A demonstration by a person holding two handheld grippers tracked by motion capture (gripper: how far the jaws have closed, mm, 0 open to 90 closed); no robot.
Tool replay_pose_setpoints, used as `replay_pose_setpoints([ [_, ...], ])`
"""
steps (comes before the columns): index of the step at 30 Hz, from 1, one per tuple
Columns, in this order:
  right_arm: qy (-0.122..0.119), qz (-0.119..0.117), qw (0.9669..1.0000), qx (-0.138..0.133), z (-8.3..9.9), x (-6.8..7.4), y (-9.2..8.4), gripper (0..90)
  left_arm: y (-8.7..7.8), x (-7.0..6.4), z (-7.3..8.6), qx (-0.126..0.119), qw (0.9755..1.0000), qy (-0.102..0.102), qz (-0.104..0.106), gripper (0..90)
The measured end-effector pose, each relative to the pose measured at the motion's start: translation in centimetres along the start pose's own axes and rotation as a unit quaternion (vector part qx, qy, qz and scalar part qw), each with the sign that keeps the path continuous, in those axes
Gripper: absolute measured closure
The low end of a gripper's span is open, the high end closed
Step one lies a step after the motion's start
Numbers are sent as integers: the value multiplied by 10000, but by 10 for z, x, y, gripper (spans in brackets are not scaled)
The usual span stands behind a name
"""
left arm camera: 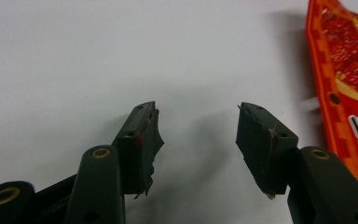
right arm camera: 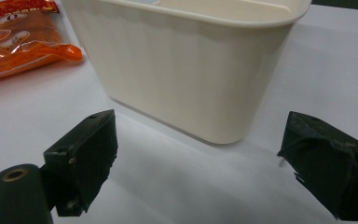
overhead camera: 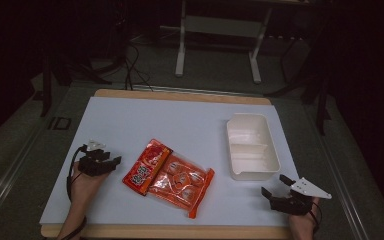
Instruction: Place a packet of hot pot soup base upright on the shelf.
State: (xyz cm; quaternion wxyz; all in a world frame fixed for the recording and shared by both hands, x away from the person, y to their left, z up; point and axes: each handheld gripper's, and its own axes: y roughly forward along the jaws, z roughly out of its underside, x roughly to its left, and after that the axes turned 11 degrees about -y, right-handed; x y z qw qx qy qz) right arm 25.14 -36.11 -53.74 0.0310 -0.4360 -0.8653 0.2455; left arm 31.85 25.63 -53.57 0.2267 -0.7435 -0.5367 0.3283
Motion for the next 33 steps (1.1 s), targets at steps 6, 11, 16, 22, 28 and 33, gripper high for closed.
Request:
replay_pose_setpoints([
  [6,17,27,10000,-14,0,0,0,105,-2,-3,-1,-34,9999,-27,104,484],
  [11,-11,26,10000,11,0,0,0,105,-5,-5,-4,-5,9996,-89,262,482],
  [16,-40,15,10000,23,-1,0,0,105,-6,-9,-7,26,9991,-126,413,467],
  [22,-170,20,9998,123,-2,3,2,105,-8,-13,-9,-17,9986,-117,511,469],
  [28,-270,29,9995,164,-2,5,3,105,-9,-17,-12,7,9980,-119,618,468],
  [33,-279,38,9995,168,-2,6,3,105,-11,-21,-14,16,9970,-106,770,478],
])
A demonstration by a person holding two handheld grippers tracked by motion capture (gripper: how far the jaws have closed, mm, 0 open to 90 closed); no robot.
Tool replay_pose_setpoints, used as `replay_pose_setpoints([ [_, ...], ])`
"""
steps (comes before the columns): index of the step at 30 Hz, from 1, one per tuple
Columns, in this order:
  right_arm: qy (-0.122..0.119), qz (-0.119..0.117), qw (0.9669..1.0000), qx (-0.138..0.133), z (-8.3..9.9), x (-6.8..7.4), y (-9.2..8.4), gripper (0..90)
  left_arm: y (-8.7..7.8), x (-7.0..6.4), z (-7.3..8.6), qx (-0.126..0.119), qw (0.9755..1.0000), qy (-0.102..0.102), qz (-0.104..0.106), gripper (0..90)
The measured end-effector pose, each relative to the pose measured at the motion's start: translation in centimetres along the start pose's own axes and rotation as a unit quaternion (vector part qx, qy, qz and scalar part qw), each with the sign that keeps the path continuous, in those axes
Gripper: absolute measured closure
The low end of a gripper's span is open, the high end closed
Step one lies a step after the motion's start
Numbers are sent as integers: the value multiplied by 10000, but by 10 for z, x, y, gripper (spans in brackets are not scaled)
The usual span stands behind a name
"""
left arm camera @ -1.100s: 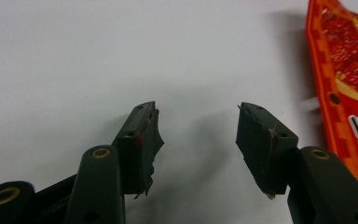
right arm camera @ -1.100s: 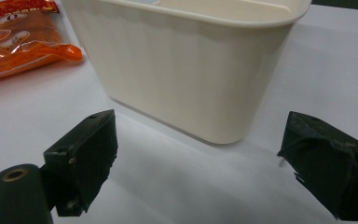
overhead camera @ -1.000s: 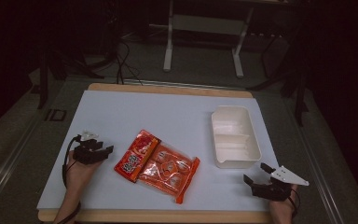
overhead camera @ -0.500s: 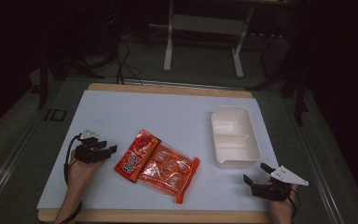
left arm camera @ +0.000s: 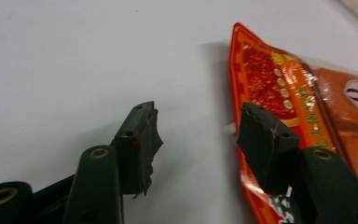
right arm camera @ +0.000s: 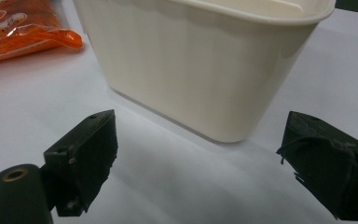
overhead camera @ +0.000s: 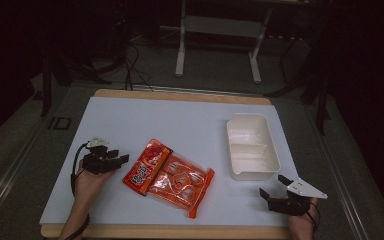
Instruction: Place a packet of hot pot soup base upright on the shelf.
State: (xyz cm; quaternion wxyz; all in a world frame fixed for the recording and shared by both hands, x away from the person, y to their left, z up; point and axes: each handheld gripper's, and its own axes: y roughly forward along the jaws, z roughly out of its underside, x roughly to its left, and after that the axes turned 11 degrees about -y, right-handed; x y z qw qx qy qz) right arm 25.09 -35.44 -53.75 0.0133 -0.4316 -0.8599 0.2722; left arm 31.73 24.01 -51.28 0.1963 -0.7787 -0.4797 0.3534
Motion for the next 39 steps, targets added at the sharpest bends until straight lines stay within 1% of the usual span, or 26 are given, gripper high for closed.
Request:
replay_pose_setpoints([
  [1,-10,3,10000,15,0,0,0,105,0,-1,0,11,10000,13,3,479],
  [5,-25,-4,10000,25,0,0,0,105,1,-7,-4,53,9999,67,130,489],
  [7,-27,-4,10000,21,0,0,0,105,2,-10,-5,116,9996,127,209,506],
  [8,-27,-4,10000,21,0,0,0,105,2,-10,-5,116,9996,127,209,518],
  [9,-32,-3,10000,21,0,1,0,105,6,-13,-7,195,9991,170,342,518],
  [10,-42,-10,10000,24,0,1,0,105,7,-15,-7,215,9990,180,358,532],
  [14,-66,-25,10000,43,-1,1,0,105,13,-17,-10,326,9985,240,366,534],
  [20,-94,-40,9999,37,-1,1,1,105,18,-17,-11,432,9980,231,390,535],
  [25,-129,-57,9999,47,-1,2,1,105,24,-16,-9,597,9970,272,400,535],
  [31,-136,-75,9999,45,-1,2,1,105,29,-17,-8,704,9962,287,423,535],
  [33,-152,-81,9998,40,-1,2,1,105,33,-18,-7,772,9955,313,443,535],
  [39,-161,-88,9998,49,-1,2,1,105,39,-19,-7,828,9950,311,459,539],
])
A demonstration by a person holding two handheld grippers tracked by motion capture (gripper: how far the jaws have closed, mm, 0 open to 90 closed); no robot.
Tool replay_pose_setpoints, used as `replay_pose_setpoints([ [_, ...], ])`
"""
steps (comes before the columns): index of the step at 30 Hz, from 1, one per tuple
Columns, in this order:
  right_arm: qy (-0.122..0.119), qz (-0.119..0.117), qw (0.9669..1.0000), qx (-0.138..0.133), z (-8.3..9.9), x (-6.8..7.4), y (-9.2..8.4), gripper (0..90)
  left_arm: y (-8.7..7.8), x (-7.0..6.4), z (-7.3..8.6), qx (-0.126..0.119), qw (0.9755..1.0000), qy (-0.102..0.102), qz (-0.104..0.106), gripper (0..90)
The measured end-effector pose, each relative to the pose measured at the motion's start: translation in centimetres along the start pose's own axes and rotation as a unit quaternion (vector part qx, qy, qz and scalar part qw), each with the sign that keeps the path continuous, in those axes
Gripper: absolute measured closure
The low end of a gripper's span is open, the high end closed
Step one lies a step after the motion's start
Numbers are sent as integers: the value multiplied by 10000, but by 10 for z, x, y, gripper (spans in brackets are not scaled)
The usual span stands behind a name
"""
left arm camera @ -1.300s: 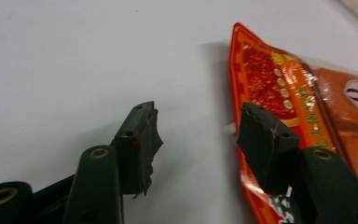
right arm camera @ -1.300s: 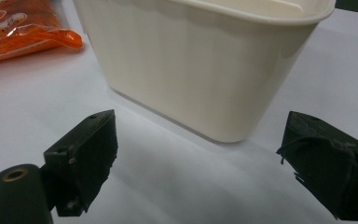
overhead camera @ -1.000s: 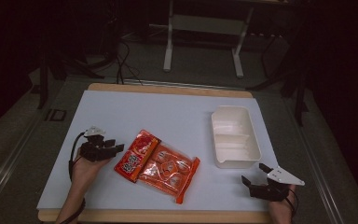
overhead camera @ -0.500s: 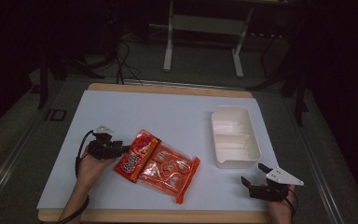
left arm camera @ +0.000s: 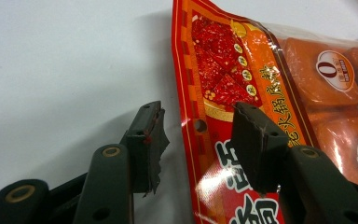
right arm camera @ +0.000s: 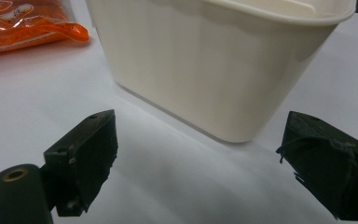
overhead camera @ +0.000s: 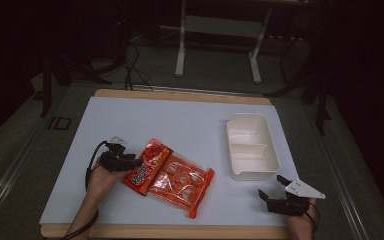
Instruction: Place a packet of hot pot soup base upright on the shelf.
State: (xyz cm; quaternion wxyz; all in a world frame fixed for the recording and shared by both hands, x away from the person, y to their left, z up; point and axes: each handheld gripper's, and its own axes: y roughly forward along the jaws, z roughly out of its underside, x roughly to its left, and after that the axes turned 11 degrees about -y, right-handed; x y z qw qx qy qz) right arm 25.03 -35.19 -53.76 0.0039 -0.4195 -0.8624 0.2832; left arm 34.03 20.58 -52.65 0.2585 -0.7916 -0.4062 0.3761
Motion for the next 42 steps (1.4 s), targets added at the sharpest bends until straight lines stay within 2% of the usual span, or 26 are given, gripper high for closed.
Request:
replay_pose_setpoints([
  [10,-30,-17,10000,1,0,0,0,106,7,-1,1,140,9999,-1,35,538],
  [14,-37,-22,10000,2,0,0,0,105,8,-3,2,208,9996,-1,180,539],
  [18,-46,-29,10000,7,0,0,0,106,5,-6,1,138,9997,31,220,547],
  [23,-51,-33,10000,17,0,0,1,106,-1,-5,-1,-16,9991,35,425,598],
  [27,-57,-34,10000,16,0,0,0,106,-4,-3,-3,-125,9975,23,695,668],
  [31,-57,-40,10000,27,0,1,1,106,-4,-7,-5,-146,9963,95,843,692],
  [34,-57,-46,10000,30,0,1,1,106,-1,-10,-7,-115,9960,152,873,691],
  [37,-66,-53,10000,30,0,1,1,106,1,-14,-11,-40,9964,242,806,686],
  [42,-83,-69,9999,32,0,1,1,106,9,-21,-23,130,9960,381,804,700],
])
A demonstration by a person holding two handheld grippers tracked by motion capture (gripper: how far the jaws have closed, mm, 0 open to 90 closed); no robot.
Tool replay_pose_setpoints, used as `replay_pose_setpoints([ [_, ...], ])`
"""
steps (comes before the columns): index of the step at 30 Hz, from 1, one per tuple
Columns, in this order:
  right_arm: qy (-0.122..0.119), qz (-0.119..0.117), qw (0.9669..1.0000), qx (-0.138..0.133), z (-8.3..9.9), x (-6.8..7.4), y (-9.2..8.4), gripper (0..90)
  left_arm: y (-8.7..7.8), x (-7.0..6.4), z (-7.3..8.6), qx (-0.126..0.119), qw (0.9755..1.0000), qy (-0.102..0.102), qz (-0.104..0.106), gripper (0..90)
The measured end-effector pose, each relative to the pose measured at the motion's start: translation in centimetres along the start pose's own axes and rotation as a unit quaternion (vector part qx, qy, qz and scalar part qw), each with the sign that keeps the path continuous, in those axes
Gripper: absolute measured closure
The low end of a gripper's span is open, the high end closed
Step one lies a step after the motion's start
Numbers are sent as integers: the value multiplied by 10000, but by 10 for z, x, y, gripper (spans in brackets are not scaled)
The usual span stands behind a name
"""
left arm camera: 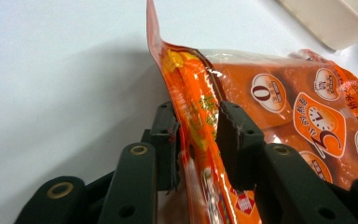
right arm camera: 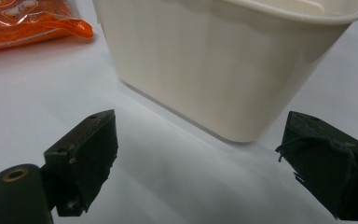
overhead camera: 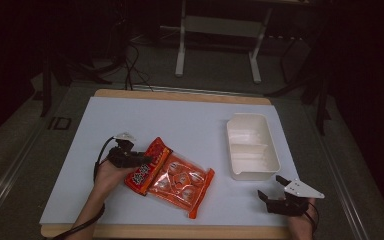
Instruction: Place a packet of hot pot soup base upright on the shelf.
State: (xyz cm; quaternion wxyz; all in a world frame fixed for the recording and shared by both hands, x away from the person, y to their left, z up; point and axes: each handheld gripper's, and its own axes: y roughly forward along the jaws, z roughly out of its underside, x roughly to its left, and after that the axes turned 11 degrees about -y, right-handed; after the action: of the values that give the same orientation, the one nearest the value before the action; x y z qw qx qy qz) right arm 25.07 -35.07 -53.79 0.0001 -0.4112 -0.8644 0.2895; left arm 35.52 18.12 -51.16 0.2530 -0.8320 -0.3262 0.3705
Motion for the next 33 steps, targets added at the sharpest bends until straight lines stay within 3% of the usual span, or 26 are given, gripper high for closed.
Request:
replay_pose_setpoints([
  [6,-19,-12,10000,1,0,1,0,107,13,-3,-16,304,9995,58,-50,724],
  [8,-19,-21,10000,-1,0,0,0,106,24,-6,-22,552,9983,118,-114,727],
  [9,-20,-22,10000,-4,0,0,0,107,24,-6,-22,552,9983,118,-114,730],
  [10,-22,-24,10000,-4,0,0,0,106,32,-8,-24,719,9970,154,-233,737],
  [17,-29,-40,10000,-10,0,1,0,107,39,-8,-25,1008,9940,232,-367,815],
  [22,-36,-40,10000,-4,0,1,0,107,38,-9,-25,979,9944,214,-328,893],
  [25,-37,-50,10000,-7,0,1,0,107,31,-7,-27,828,9965,44,-91,898],
  [31,-34,-51,10000,-17,0,1,0,107,22,-15,-33,705,9975,91,-46,900],
  [33,-36,-56,10000,-16,0,1,0,107,13,-22,-38,617,9980,142,72,900],
])
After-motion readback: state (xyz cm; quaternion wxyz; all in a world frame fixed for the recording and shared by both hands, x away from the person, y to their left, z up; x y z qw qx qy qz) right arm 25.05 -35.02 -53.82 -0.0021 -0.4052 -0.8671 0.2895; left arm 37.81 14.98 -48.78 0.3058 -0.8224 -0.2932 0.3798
